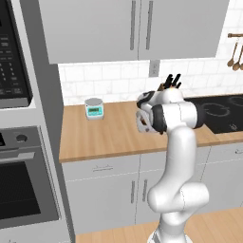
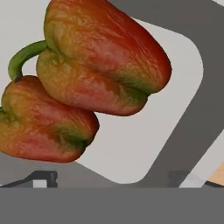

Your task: Take the meat container that has the steak and place it on the second highest rack of the freezer. Then take the vegetable container that has the bell peppers and place it on the highest rack of the freezer.

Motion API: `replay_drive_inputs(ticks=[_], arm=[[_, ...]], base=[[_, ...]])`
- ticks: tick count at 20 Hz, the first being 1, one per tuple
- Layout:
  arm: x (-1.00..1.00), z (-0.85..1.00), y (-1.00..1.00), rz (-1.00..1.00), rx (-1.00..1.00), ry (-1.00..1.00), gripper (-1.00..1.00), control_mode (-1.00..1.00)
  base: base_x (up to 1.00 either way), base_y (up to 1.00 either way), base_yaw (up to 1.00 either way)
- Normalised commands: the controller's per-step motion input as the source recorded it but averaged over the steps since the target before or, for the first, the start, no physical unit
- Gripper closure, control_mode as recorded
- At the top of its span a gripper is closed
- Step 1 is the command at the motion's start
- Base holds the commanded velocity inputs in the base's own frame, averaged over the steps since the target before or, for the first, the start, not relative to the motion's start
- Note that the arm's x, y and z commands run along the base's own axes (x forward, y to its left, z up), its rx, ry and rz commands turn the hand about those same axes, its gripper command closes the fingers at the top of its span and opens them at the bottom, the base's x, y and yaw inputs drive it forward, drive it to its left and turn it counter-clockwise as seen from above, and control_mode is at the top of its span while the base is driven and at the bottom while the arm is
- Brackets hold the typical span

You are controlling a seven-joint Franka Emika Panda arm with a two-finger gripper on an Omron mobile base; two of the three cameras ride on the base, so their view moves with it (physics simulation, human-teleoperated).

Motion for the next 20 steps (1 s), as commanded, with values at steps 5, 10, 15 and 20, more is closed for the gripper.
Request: replay_drive_inputs(ticks=[5,10,15,20], arm=[[0.36,-0.41,0.05,0.0,0.0,0.0,-1.0,-1.0],[0.28,-0.72,0.37,0.0,-0.01,0.06,1.0,-1.0],[0.02,-0.81,0.51,-0.01,-0.07,0.03,1.0,-1.0],[-0.28,-0.25,0.45,0.02,-0.01,0.0,1.0,-1.0]], base=[[0.0,0.0,0.0],[0.0,0.0,0.0],[0.0,0.0,0.0],[0.0,0.0,0.0]])
